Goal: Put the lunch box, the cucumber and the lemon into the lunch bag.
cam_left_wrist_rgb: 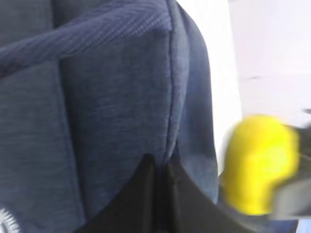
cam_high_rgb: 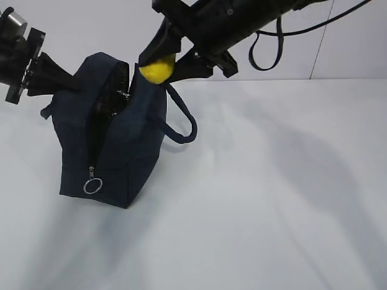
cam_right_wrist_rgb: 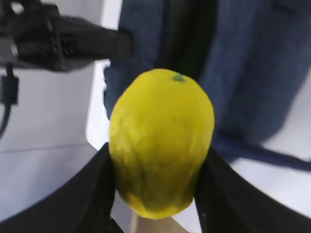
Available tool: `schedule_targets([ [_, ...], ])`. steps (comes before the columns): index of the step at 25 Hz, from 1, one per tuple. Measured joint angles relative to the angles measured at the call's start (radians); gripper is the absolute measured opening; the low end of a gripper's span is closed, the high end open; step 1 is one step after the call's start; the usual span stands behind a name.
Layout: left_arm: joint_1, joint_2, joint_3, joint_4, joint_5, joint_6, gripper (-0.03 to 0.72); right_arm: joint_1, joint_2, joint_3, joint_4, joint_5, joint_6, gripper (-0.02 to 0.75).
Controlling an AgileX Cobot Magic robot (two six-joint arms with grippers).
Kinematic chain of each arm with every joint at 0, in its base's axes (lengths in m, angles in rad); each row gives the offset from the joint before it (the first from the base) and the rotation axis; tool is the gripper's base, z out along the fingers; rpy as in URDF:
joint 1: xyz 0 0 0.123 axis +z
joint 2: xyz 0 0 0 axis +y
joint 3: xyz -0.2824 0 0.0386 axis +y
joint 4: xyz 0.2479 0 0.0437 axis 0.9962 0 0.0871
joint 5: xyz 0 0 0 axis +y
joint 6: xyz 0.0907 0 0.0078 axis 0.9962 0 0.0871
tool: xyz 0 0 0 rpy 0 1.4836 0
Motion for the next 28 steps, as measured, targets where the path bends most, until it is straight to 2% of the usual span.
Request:
schedule_targets([
  [4, -0.018, 0.001, 0.000, -0.032, 0.000, 0.000, -0.009, 0.004, 0.073, 0.000, 0.171, -0.054, -0.090, 0.356],
  [8, -0.054, 0.001, 0.000, -0.046, 0.000, 0.006, -0.008, 0.024, 0.153, 0.000, 0.264, -0.084, -0.130, 0.356],
  [13, -0.068, 0.001, 0.000, -0.051, 0.000, 0.012, -0.008, 0.036, 0.201, 0.000, 0.287, -0.130, -0.146, 0.356],
  [19, -0.068, 0.001, 0.000, -0.053, 0.000, 0.012, -0.008, 0.036, 0.221, 0.000, 0.375, -0.174, -0.204, 0.375],
  [24, -0.068, 0.002, 0.000, -0.088, 0.000, 0.014, -0.008, 0.036, 0.256, 0.000, 0.409, -0.185, -0.226, 0.383],
  [27, -0.068, 0.006, 0.000, -0.093, 0.000, 0.014, -0.009, 0.036, 0.268, 0.000, 0.412, -0.189, -0.235, 0.433],
  [28, -0.068, 0.006, 0.000, -0.093, 0.000, 0.014, -0.008, 0.036, 0.268, 0.000, 0.412, -0.191, -0.242, 0.475],
])
